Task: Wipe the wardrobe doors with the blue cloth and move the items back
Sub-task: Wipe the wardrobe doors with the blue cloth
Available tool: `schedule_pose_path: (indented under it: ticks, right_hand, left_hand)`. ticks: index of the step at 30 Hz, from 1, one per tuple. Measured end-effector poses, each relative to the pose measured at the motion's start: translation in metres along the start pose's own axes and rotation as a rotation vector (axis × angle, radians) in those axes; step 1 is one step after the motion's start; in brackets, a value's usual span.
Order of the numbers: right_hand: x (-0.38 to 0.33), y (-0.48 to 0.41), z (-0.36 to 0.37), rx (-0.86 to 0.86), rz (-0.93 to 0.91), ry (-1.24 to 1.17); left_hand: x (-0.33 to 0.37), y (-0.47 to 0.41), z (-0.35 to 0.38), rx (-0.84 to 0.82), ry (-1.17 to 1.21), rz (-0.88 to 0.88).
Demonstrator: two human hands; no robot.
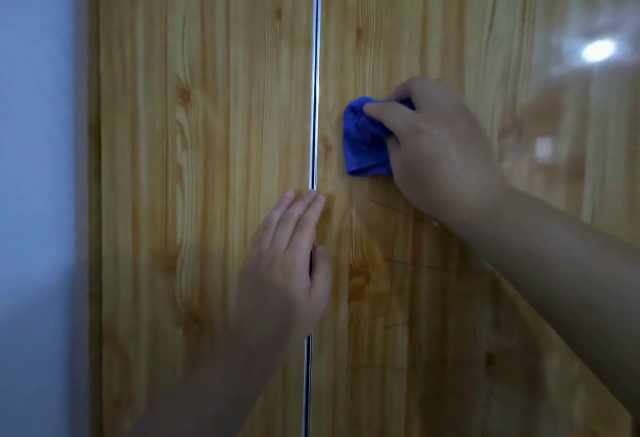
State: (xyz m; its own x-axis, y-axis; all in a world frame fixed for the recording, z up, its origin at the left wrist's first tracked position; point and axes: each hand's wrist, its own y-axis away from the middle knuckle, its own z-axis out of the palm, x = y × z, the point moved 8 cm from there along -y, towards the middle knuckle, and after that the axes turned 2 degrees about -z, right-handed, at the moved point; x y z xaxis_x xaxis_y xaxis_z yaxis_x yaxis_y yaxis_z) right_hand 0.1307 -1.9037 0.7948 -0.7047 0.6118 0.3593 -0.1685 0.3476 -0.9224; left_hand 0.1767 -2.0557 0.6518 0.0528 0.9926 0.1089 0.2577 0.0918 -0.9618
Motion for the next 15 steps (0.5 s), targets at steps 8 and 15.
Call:
schedule_pose_path:
  ticks: [8,15]
  right_hand:
    - [-0.06,0.084,0.041,-0.064,-0.071,0.096]
    - [-0.133,0.243,0.091,-0.33,-0.215,-0.092]
  left_hand:
    - [-0.011,-0.001,0.003,0.072,0.066,0.03]
    - [-0.014,0.0,0.002,0.051,0.146,0.047]
